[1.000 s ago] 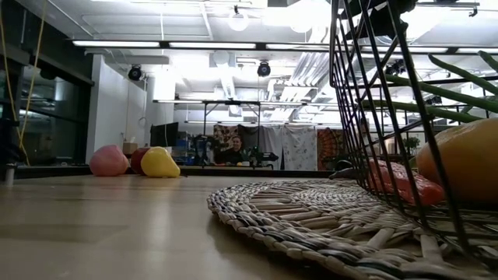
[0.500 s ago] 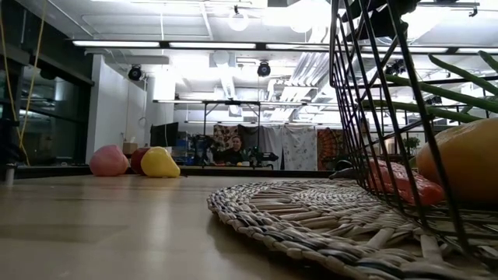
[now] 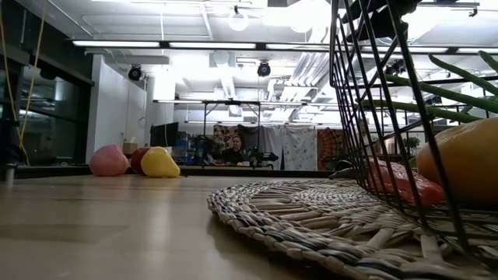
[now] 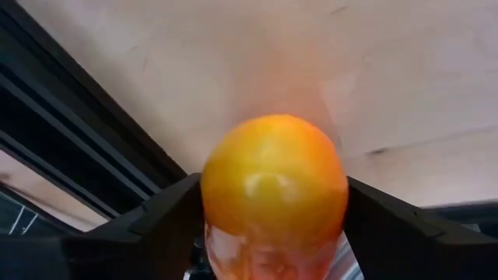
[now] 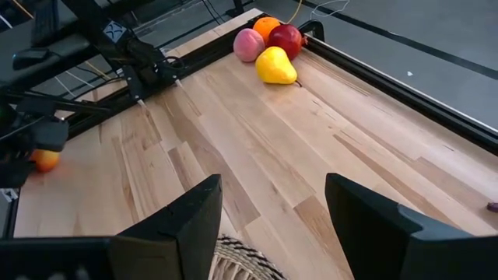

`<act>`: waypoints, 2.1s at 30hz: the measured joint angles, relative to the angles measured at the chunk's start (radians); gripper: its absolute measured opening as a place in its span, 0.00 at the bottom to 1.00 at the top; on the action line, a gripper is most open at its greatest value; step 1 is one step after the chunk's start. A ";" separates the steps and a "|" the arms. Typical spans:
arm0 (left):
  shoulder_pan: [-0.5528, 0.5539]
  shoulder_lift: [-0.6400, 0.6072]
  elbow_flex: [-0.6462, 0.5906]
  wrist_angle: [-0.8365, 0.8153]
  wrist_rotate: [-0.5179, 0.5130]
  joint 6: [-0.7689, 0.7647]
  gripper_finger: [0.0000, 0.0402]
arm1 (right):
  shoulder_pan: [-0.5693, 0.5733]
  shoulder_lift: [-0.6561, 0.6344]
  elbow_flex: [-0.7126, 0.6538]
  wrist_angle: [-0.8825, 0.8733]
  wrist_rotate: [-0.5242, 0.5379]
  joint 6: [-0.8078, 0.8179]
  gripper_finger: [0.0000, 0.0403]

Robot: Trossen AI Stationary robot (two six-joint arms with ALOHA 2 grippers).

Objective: Build produce basket
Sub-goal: Put the mango into the wire basket

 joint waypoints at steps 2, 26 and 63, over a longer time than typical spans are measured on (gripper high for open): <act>-0.003 0.000 0.000 0.000 0.007 0.004 0.65 | 0.000 0.000 0.000 0.000 0.000 0.000 0.55; 0.373 -0.393 0.000 -0.078 -0.486 0.578 0.49 | 0.000 0.000 0.000 0.023 0.018 -0.024 0.55; 0.756 -0.210 0.196 1.097 -0.484 1.516 0.49 | 0.001 -0.168 0.000 0.241 -0.218 -0.180 0.55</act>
